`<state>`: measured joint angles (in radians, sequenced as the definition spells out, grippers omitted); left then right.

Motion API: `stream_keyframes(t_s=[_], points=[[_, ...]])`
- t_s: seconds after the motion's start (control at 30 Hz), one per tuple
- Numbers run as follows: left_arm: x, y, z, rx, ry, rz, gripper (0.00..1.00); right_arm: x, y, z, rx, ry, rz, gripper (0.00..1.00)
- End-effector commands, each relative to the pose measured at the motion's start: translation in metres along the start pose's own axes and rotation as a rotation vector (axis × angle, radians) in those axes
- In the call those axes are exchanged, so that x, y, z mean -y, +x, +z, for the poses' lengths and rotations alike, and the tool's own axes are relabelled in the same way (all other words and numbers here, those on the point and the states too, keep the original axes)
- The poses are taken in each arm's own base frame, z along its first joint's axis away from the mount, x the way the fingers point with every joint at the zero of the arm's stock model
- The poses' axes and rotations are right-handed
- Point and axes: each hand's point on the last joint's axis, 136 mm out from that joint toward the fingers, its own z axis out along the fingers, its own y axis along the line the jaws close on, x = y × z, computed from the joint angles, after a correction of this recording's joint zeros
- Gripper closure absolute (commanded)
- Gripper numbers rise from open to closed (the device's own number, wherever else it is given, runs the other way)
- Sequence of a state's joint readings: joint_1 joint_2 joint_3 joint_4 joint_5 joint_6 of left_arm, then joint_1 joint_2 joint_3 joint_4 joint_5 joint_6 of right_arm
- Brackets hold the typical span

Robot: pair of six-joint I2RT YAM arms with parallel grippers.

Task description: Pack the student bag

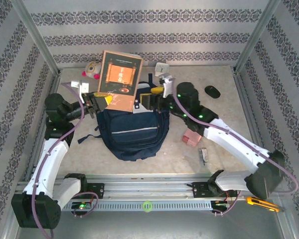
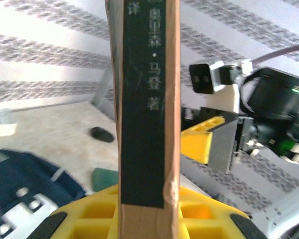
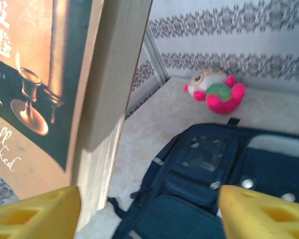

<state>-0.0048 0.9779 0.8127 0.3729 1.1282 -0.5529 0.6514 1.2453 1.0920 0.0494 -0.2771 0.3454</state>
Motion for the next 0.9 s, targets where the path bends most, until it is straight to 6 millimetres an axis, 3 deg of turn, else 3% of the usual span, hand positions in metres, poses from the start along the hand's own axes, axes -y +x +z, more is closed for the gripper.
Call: stream_keyframes(t_s=[0.0, 0.1, 0.27, 0.37, 0.6, 0.87], points=[[0.035, -0.020, 0.012, 0.062, 0.162, 0.156, 1.00, -0.020, -0.009, -0.026, 0.061, -0.122, -0.099, 0.15], [0.044, -0.022, 0.022, 0.075, 0.233, 0.159, 1.00, -0.023, -0.016, -0.040, 0.095, -0.171, -0.075, 0.10], [0.051, -0.027, 0.033, 0.075, 0.299, 0.147, 1.00, -0.030, -0.030, -0.042, 0.131, -0.275, -0.003, 0.06], [0.057, -0.026, 0.037, 0.069, 0.318, 0.152, 1.00, -0.036, -0.034, -0.036, 0.126, -0.320, 0.012, 0.02], [0.071, -0.025, 0.038, 0.068, 0.361, 0.154, 1.00, -0.020, -0.042, -0.016, 0.130, -0.319, 0.098, 0.02], [0.069, -0.021, 0.040, 0.075, 0.361, 0.150, 1.00, -0.068, -0.038, -0.027, 0.081, -0.627, 0.025, 0.05]])
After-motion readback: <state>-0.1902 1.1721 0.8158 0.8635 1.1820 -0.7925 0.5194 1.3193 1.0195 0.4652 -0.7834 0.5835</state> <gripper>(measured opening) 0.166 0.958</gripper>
